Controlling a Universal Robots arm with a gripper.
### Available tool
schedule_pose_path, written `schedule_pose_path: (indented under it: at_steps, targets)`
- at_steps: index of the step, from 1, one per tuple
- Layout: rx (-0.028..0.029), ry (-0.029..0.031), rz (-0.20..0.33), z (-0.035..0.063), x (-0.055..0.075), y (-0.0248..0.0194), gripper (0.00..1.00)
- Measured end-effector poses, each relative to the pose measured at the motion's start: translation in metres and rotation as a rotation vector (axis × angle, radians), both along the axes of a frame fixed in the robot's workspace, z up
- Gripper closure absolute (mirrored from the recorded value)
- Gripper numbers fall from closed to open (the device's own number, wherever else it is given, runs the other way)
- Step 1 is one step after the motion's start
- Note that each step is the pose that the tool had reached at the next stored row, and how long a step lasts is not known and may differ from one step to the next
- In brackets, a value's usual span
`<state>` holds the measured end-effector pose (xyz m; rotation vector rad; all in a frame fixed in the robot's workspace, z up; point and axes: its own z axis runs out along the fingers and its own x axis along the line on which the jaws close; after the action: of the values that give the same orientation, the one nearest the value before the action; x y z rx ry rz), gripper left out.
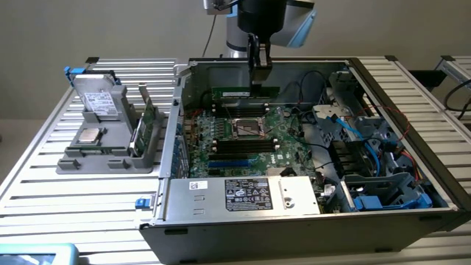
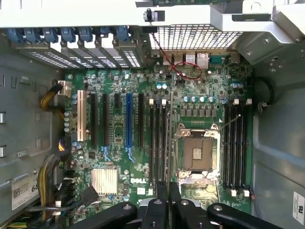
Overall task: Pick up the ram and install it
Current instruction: 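Insert the ram into the slot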
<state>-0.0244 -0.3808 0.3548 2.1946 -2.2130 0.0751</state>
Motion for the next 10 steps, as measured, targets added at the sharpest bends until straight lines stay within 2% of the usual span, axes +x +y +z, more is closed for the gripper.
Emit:
schedule_pose_path:
  at_steps: [3, 10]
  targets:
    - [-0.0021, -0.0002, 0.000, -0.0055, 0.000, 0.0011, 0.87]
    - [-0.0152, -0.0001, 0.000, -0.0177, 0.000, 0.0017, 0.87]
